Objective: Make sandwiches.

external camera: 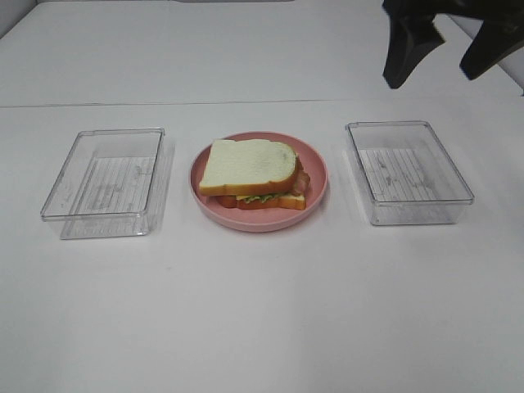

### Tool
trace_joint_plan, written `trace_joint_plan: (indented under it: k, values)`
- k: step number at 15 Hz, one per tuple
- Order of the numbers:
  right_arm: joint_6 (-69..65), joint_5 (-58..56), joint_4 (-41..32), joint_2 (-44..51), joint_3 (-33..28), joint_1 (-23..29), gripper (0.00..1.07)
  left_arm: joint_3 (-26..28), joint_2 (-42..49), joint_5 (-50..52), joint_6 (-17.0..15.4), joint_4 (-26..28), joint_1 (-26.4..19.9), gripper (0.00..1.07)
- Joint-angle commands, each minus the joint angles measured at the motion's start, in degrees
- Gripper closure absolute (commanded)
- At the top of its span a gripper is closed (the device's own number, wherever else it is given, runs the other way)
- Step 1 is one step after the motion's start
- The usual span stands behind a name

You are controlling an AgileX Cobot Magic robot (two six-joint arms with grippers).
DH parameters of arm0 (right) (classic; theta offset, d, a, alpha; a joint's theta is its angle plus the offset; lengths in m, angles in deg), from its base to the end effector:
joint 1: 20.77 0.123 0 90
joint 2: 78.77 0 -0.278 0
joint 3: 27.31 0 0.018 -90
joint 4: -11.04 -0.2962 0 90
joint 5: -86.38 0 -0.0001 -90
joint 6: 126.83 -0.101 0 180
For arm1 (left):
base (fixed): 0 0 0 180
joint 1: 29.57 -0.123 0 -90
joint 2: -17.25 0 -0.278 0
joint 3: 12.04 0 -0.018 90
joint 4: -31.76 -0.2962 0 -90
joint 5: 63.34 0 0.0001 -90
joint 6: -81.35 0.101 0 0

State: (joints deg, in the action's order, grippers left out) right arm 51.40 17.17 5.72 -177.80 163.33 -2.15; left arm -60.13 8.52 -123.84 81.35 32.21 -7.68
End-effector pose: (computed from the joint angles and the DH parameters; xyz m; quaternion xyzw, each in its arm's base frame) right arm 0.3550 0.1289 0.3309 -0.1359 0.9705 0.0794 0.1829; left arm 0.0489 -0.0204 0.2959 0.1623 0.8385 -0.1026 0.5099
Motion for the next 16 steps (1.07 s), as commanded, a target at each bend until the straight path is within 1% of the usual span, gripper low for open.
trace_joint_plan:
  k: [1,2,3,4,5,6,7,9,10,12,13,14,15,16]
  values:
    - [-0.6,-4.8,0.5,6.5,-0.7,0.1,0.24,-0.2,0.3,0.6,0.0,0.2,-0.1,0.33]
    - [-0.6,-4.8,0.6,8.3,-1.3,0.1,0.24,-0.2,0.3,0.6,0.0,0.2,-0.1,0.33]
    - [-0.6,-4.8,0.6,12.1,-3.5,0.1,0.24,-0.2,0.3,0.6,0.0,0.2,-0.1,0.33]
    - [-0.6,-4.8,0.6,19.8,-10.4,0.1,0.24,-0.2,0.3,0.6,0.0,0.2,-0.1,0.33]
    - [-0.6,-4.8,0.6,19.8,-10.4,0.1,0.24,-0.2,0.3,0.6,0.0,0.2,-0.1,0.33]
    - [-0.6,-4.6,0.7,23.7,-14.6,0.1,0.24,-0.2,0.3,0.6,0.0,0.2,-0.1,0.33]
    - [-0.6,-4.5,0.7,31.4,-23.3,0.1,0.25,-0.2,0.3,0.6,0.0,0.2,-0.1,0.33]
    - [-0.6,-4.3,0.7,40.5,-33.8,0.1,0.25,-0.2,0.3,0.6,0.0,0.2,-0.1,0.33]
    - [-0.6,-4.3,0.7,42.7,-36.3,0.1,0.25,-0.2,0.3,0.6,0.0,0.2,-0.1,0.33]
    - [-0.5,-4.1,0.7,51.5,-44.3,0.1,0.25,-0.2,0.3,0.6,0.0,0.2,-0.1,0.33]
    - [-0.3,-3.8,0.8,55.7,-47.3,0.1,0.25,-0.2,0.3,0.6,0.0,0.2,-0.1,0.33]
    - [-0.3,-3.3,1.1,60.3,-50.0,0.1,0.25,-0.2,0.3,0.6,0.0,0.2,-0.1,0.33]
    - [-0.2,-1.8,1.8,66.7,-53.9,0.1,0.25,-0.2,0.3,0.6,0.0,0.2,-0.1,0.33]
    - [0.6,-0.5,2.4,70.9,-56.0,0.1,0.25,-0.2,0.3,0.6,0.0,0.2,-0.1,0.33]
